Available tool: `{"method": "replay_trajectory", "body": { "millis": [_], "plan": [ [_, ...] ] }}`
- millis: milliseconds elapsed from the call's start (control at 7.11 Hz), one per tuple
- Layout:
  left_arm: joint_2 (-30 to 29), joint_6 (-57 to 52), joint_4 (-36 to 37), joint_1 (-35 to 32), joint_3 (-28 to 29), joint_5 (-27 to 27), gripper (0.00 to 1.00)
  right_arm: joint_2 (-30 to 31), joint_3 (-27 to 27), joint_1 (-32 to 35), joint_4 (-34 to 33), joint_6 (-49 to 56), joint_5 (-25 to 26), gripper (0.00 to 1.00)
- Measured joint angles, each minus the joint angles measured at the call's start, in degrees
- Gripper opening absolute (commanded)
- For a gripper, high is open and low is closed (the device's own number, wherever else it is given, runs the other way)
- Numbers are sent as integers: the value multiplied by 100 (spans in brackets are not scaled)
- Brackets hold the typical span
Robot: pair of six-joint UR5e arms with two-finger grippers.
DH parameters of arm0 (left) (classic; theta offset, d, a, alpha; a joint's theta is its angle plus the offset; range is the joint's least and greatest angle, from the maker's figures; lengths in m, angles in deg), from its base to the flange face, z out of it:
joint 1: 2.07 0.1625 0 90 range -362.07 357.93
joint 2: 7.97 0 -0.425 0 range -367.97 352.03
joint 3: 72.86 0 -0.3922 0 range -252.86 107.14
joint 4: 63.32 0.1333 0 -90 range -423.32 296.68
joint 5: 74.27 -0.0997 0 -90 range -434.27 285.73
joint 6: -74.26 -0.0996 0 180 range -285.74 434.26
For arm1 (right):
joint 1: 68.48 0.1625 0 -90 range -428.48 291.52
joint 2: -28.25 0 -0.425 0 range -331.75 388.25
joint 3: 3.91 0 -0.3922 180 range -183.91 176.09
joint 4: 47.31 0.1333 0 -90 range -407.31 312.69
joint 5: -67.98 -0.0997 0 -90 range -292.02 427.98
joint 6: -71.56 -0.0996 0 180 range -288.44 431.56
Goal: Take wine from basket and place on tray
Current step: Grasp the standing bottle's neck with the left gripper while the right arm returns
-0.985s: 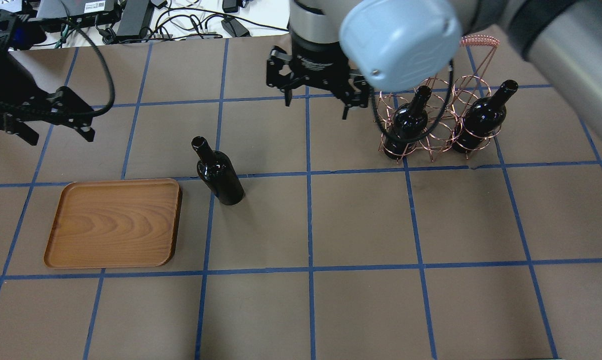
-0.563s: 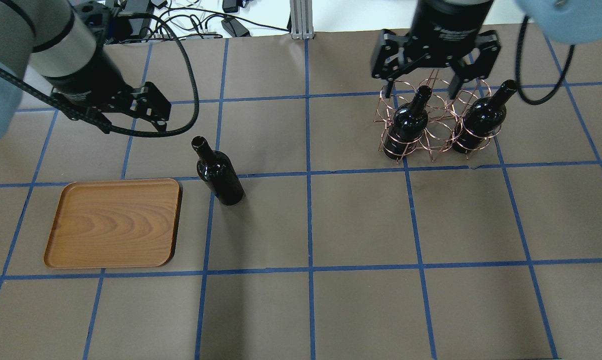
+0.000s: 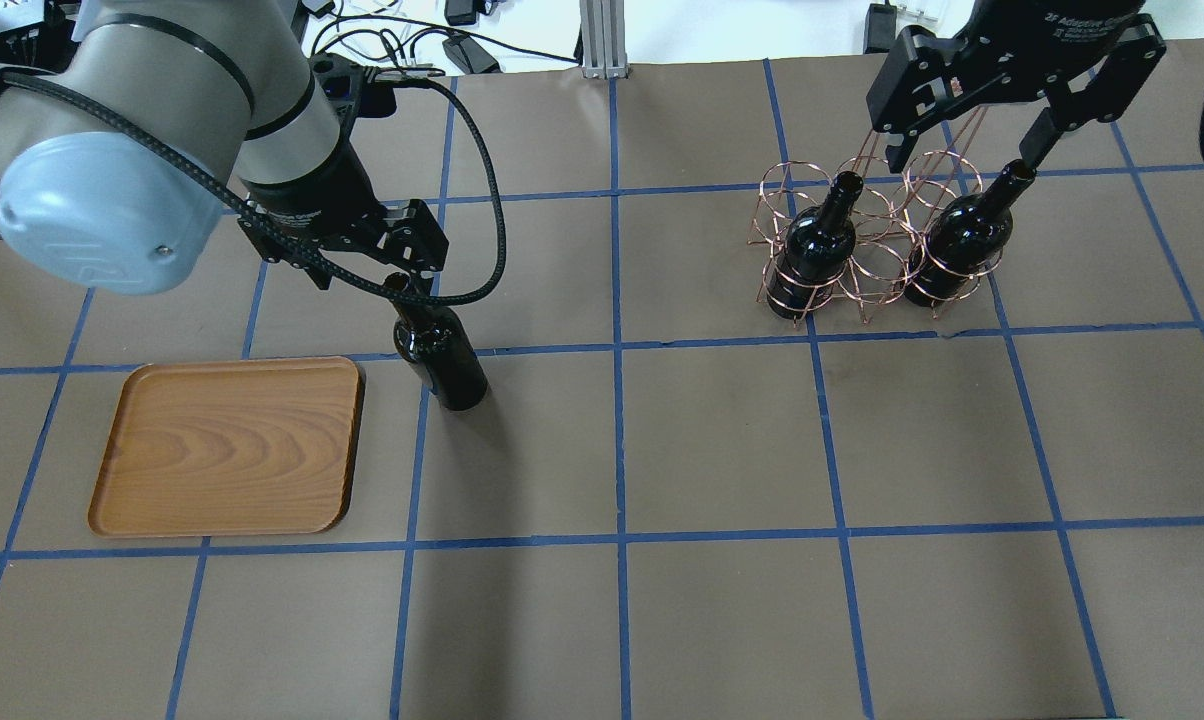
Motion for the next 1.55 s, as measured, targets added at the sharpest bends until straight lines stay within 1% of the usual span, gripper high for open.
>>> {"method": "replay_trajectory", "body": {
  "millis": [141, 281, 422, 563, 704, 844, 985, 1267, 1548],
  "plan": [
    [-118, -3, 139, -6, -106, 164, 85, 73, -21, -4, -7, 89, 0, 100],
    [-186, -28, 228, -3, -220, 225, 82, 107, -46, -4, -13, 176, -4, 100],
    [-218, -65, 266, 7, -299, 234, 76, 132, -84, -6, -26, 217, -5, 100],
    [-240, -87, 276, 21, -336, 231, 64, 158, -123, -5, -38, 224, 5, 100],
    [-263, -92, 281, 29, -354, 228, 64, 178, -150, -3, -44, 221, 8, 100],
    [-288, -94, 285, 32, -360, 229, 59, 188, -170, -4, -46, 225, 9, 100],
    [-305, -95, 288, 34, -362, 230, 43, 197, -178, -5, -46, 228, 8, 100],
    [-315, -91, 283, 34, -370, 227, 2, 205, -188, -1, -46, 224, -23, 100],
    [-318, -104, 286, 34, -368, 236, 0, 207, -191, 3, -62, 228, -16, 100]
  ]
}}
